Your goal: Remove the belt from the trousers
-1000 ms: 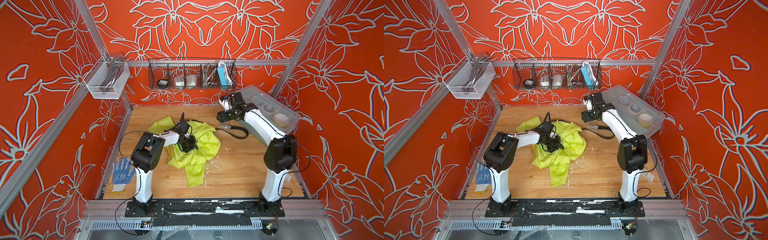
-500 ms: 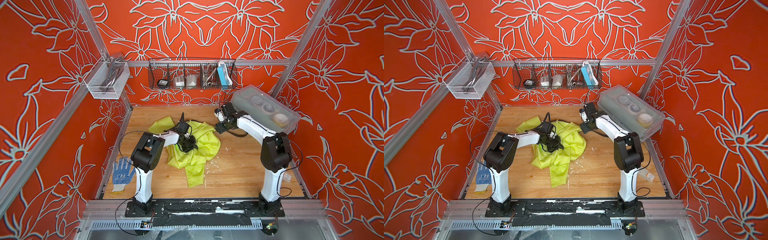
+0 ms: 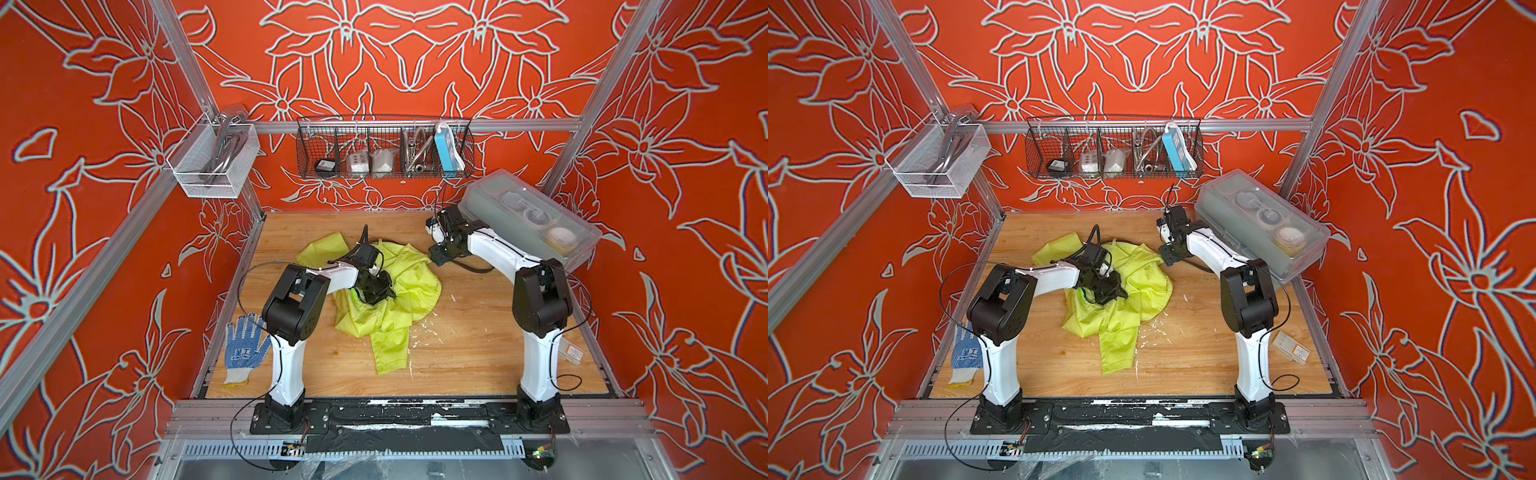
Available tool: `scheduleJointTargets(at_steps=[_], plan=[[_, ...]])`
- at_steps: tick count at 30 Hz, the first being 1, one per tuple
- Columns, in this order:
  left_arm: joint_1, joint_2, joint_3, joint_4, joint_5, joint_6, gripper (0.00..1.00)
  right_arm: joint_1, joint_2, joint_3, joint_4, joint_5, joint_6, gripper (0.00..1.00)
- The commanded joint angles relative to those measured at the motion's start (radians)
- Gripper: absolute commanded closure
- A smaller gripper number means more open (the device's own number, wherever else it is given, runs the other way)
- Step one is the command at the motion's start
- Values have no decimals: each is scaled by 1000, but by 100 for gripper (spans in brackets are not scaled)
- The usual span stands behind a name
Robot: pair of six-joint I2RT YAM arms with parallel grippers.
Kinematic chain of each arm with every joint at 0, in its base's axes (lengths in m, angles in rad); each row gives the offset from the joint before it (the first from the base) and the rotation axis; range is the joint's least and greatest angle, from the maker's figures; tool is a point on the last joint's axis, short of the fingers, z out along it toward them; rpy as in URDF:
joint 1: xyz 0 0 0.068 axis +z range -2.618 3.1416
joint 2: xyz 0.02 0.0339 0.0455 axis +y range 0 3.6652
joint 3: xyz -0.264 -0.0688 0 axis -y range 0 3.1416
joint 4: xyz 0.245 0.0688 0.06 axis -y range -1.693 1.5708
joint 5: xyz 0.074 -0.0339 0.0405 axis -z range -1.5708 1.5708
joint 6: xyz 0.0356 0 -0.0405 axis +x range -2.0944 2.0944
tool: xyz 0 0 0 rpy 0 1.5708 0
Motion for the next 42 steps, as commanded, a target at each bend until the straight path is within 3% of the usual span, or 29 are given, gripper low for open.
scheduleJointTargets(at_steps=[1,15,17,20,23,26,32,39,42], plan=[[7,190,-103,-190,-232,8,100,-10,-46,-47,-23,15,-2,41],[7,188,-104,-193,-225,9,100,-47,18,24,-67,5,24,40],[7,188,-105,-193,-225,6,100,-53,35,26,-68,-13,27,49],[7,186,-107,-191,-223,2,100,-54,58,23,-78,-25,25,71],[7,183,-107,-191,-221,1,100,-54,67,-1,-67,-25,22,79],[7,182,-107,-205,-234,5,100,-54,73,-15,-69,-19,23,100],[17,111,-159,-237,-362,-6,100,-96,0,-58,-154,15,72,100],[105,38,-245,-262,-485,-77,100,-177,-111,-217,-151,-4,117,100],[107,31,-204,-315,-506,-72,100,-202,-133,-240,-147,-10,123,100]])
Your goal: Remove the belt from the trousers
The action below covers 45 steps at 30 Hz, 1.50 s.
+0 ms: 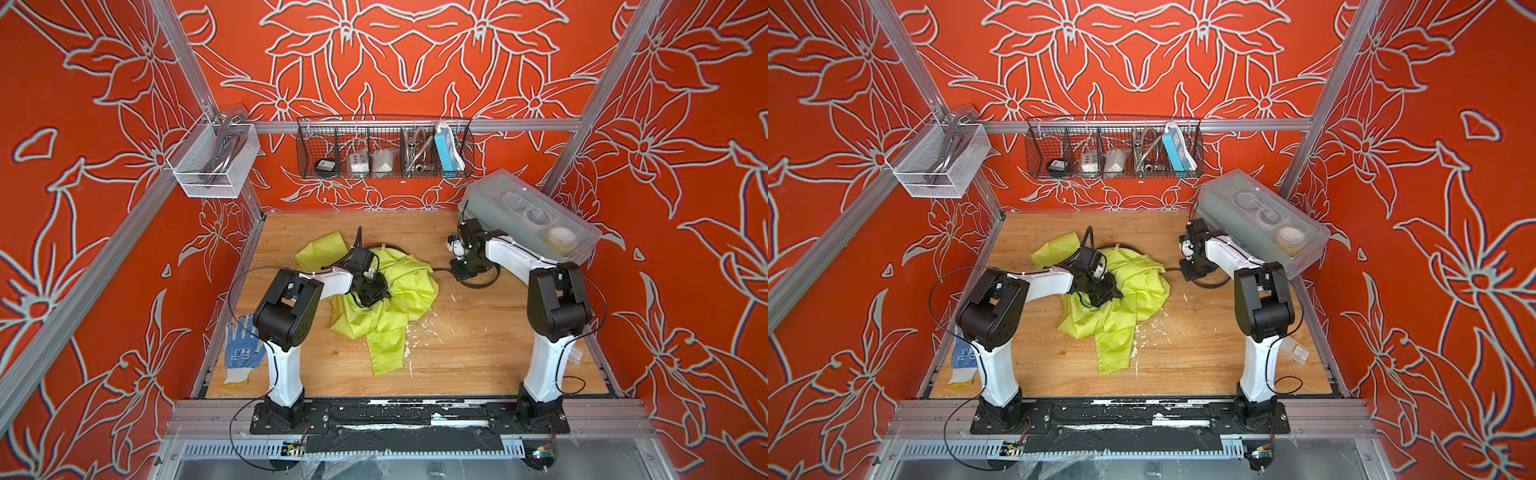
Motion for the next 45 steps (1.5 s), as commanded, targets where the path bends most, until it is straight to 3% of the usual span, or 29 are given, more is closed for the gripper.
scheduleJointTargets(at_steps=[1,3,7,10,14,18,24,28,33,38,40,45], plan=[[83,120,-74,-408,-412,-51,100,-67,-40,-20,-59,84,52,100],[90,97,-33,-499,-452,-61,100,-80,-46,-16,-69,82,58,100],[119,-15,11,-557,-495,40,100,-102,-64,-29,-58,68,65,100],[138,0,119,-672,-533,90,100,-117,-59,-32,-55,49,71,100],[206,-48,146,-694,-597,185,100,-130,-68,-33,-56,37,73,100],[343,-65,133,-701,-692,272,100,-148,-78,-46,-54,40,82,100],[638,-82,83,-641,-671,335,100,-192,-93,-71,-50,31,91,100],[753,-61,108,-625,-667,370,100,-210,-101,-77,-50,33,91,100],[767,-21,105,-599,-534,335,100,-210,-81,-63,-50,-4,98,100],[718,-41,63,-546,-464,305,100,-176,-83,-48,-2,-131,84,100],[694,-51,58,-530,-433,303,100,-134,-83,-15,-4,-155,61,73],[612,-83,73,-531,-398,280,100,26,-90,108,-34,-67,-25,37]])
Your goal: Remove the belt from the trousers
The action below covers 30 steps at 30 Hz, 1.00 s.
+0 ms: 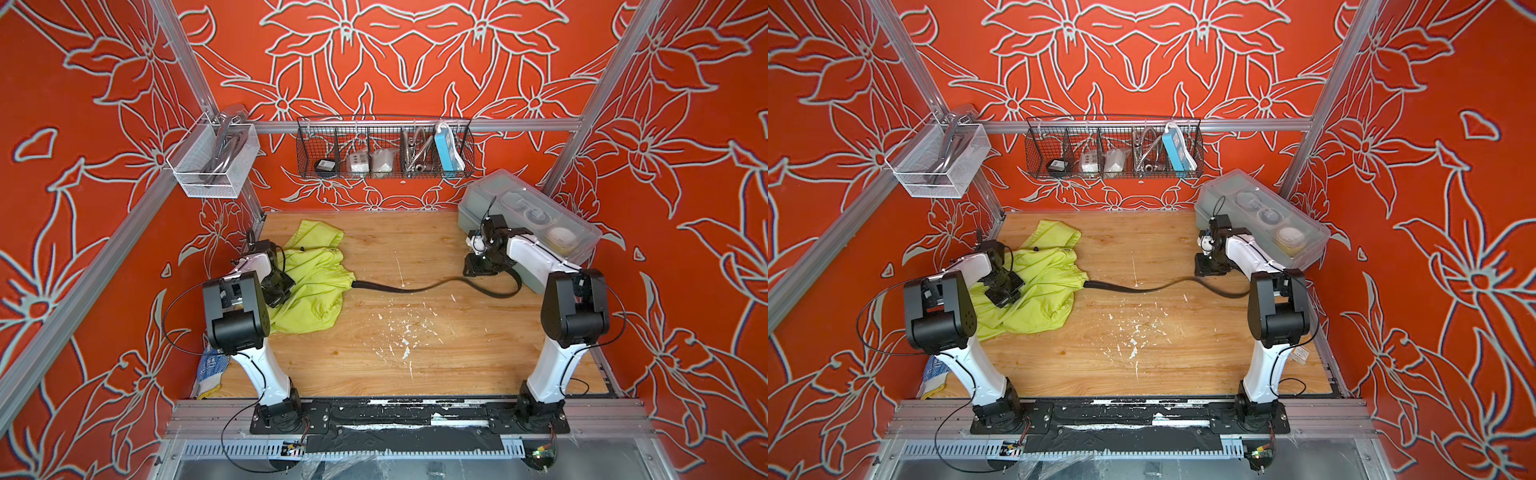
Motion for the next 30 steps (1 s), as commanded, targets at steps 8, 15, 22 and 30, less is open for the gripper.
scheduleJointTargets(at_steps=[8,15,22,30], plan=[[-135,-17,-18,-19,108,-50,100,310,11,128,31,80,-145,29],[-179,-23,-13,-28,122,-75,100,452,93,145,37,99,-161,30],[-196,-33,-3,-49,121,-83,100,517,186,206,39,89,-147,29],[-209,-46,4,-83,110,-73,100,549,271,261,57,152,-136,29]])
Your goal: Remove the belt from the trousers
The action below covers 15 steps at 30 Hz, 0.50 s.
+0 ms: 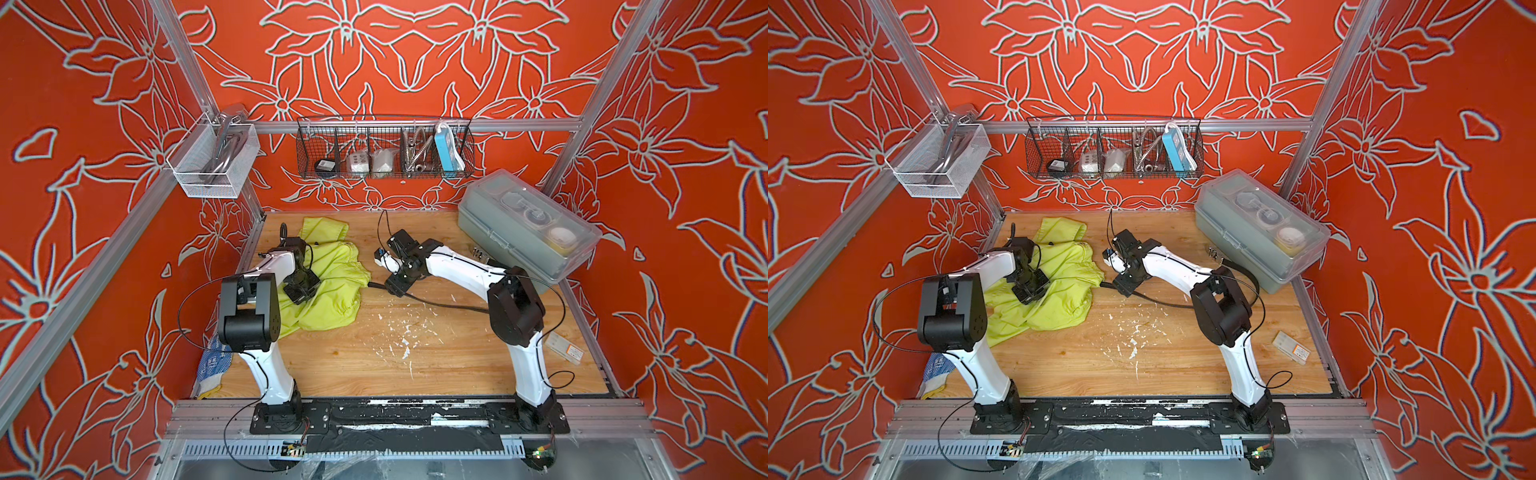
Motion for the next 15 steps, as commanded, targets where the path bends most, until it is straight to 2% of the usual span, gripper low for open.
scheduleJointTargets(at_steps=[1,9,12,14,15], plan=[[-20,-29,7,-65,20,2,100,6,43,23,3,40,4,29],[-26,-26,23,-95,9,16,100,14,115,55,12,27,22,41],[-30,-30,28,-104,7,18,100,14,139,62,17,44,32,60],[-30,-31,33,-108,4,21,100,14,151,74,5,59,37,90],[-30,-31,36,-111,3,22,100,13,148,74,1,68,40,100]])
